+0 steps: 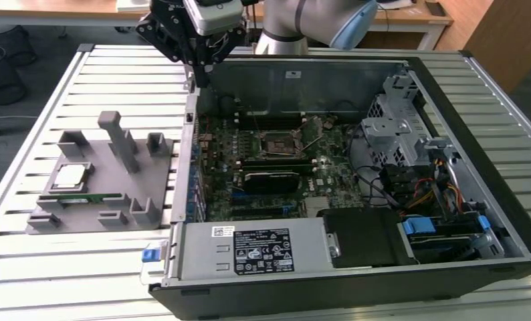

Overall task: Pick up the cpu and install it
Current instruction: 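Reach for the cpu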

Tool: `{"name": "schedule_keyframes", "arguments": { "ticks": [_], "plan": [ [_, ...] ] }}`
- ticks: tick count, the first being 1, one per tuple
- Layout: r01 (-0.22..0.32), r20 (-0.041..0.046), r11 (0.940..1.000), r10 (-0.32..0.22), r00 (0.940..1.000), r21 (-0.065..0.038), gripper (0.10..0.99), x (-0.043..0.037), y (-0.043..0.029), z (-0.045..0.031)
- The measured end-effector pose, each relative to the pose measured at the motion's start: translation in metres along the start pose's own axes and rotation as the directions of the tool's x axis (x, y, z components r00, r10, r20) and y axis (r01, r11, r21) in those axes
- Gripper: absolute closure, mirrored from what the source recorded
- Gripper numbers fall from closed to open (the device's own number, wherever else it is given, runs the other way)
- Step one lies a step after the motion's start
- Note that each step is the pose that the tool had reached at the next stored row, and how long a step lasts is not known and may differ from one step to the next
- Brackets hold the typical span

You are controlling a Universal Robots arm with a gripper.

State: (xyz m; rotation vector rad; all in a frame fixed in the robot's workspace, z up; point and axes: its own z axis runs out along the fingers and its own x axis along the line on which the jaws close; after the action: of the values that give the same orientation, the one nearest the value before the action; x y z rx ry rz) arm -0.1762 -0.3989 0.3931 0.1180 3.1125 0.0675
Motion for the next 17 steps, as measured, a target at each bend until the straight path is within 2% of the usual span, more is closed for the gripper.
{"name": "schedule_keyframes", "arguments": {
  "ticks": [17],
  "plan": [
    [0.000, 0.0000, 1.0000, 0.000, 1.0000, 0.000, 0.980, 0.0072, -0.0006, -0.0001]
  ]
}}
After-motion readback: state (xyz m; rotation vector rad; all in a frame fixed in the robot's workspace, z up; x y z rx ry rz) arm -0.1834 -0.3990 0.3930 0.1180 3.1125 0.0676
